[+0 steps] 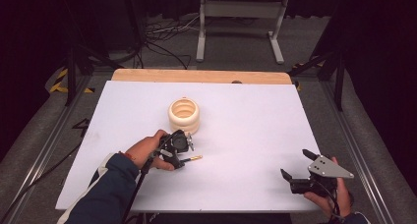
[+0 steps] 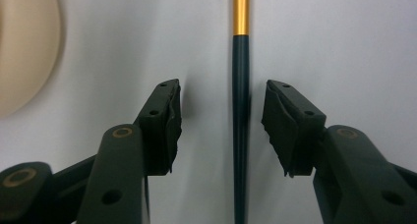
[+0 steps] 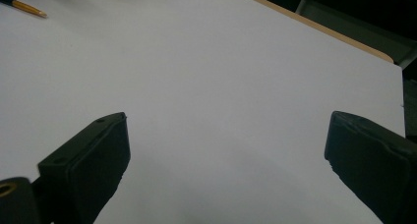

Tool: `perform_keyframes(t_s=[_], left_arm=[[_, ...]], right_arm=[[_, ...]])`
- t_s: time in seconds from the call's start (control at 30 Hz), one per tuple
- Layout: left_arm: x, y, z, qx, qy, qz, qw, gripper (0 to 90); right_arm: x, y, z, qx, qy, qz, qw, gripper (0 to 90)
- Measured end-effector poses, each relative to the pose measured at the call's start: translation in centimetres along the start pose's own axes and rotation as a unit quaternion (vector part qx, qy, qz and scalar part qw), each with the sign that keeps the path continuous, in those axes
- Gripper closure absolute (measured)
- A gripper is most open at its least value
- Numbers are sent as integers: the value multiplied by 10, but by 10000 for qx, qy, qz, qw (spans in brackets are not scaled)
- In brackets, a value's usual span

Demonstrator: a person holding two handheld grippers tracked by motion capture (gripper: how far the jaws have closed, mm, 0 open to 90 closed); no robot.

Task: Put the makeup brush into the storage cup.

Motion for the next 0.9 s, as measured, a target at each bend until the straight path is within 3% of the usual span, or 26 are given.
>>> perform_keyframes(t_s=[0.17,0.27,0.4,0.43,0.5,0.67,0.8,0.9], left_arm=[[0,-2,-2,39,74,221,9997,574],[1,-4,-4,45,234,364,9991,666],[1,-6,-6,-92,373,358,9986,711],[1,-6,-6,-140,412,340,9985,789],[0,-7,-7,-232,455,336,9981,827],[1,-7,-7,-191,501,365,9979,829],[1,-7,-6,-30,363,374,9986,829],[2,-6,-5,-86,377,368,9986,829]], right_arm=[[-1,1,0,12,12,-21,10000,37],[-3,2,3,42,114,-19,9999,39],[-3,2,2,48,128,-10,9999,39],[-2,1,2,37,118,3,9999,39],[-2,1,2,32,115,3,9999,39],[-2,1,2,23,119,5,9999,40],[-2,1,2,20,124,8,9999,40],[-2,1,2,15,123,21,9999,40]])
Point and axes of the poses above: each handheld gripper's, and its own axes: x roughly backward along the jaws, z roughly out of its underside, y roughly to its left, the point moved 9 cm from there along -x, roughly forward along the jaws, and after that the axes turned 7 degrees about -z, right-handed, at the moved point
